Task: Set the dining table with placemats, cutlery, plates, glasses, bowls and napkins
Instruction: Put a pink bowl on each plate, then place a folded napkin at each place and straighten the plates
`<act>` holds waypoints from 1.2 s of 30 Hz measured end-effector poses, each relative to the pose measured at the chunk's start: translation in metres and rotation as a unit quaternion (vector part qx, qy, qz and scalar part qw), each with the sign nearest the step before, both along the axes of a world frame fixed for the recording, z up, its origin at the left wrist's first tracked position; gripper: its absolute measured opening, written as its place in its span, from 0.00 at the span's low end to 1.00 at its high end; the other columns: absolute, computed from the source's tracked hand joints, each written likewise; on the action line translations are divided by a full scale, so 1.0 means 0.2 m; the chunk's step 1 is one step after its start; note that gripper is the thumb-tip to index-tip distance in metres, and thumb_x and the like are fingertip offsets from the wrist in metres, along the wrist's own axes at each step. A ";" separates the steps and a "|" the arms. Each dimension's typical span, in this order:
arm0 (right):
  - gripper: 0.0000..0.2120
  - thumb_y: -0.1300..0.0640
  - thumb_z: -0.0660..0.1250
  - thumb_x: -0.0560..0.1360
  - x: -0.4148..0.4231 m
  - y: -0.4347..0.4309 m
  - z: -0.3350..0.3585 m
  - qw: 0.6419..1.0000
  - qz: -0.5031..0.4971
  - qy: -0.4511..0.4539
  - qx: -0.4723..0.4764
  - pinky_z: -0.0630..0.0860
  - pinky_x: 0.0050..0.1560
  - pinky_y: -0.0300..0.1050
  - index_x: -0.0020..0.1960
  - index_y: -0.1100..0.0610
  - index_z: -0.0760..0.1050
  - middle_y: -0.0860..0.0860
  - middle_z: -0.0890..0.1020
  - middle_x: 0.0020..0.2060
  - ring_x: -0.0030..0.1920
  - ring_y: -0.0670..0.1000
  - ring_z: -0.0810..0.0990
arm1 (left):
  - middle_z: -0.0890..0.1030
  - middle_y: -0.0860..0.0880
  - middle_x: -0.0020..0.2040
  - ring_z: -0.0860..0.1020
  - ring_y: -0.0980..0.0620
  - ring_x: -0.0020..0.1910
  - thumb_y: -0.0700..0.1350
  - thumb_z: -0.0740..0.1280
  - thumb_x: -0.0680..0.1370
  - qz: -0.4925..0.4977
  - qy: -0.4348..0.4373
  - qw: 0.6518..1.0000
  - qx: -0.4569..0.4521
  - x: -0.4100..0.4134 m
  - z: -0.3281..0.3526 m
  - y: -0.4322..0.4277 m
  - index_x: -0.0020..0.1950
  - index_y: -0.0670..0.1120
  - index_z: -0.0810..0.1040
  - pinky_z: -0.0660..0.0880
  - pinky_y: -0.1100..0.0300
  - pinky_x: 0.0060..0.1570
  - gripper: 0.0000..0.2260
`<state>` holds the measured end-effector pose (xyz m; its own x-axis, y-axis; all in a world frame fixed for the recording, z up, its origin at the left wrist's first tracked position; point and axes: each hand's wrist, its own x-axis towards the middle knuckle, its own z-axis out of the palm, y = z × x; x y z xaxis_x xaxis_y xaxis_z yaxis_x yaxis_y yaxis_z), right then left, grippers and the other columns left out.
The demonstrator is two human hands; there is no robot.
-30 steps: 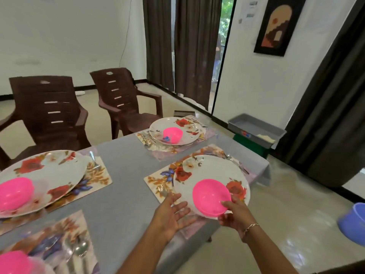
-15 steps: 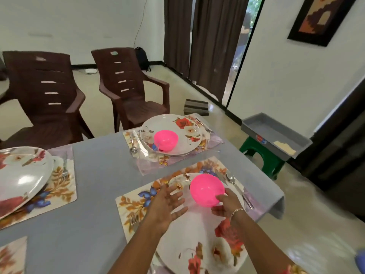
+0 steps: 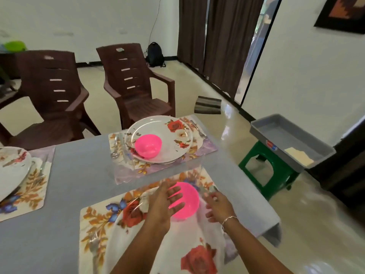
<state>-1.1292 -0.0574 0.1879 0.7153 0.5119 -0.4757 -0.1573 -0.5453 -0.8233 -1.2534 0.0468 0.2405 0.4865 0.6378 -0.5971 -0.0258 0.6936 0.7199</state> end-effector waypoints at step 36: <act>0.02 0.56 0.63 0.77 3.07 -1.01 -0.18 0.979 0.048 -0.125 -0.153 0.71 0.31 0.36 0.48 0.55 0.71 0.49 0.75 0.34 0.34 0.50 0.76 | 0.80 0.41 0.48 0.77 0.46 0.44 0.50 0.56 0.82 -0.169 0.062 0.983 -0.026 3.13 -0.24 -0.67 0.53 0.40 0.77 0.76 0.54 0.42 0.15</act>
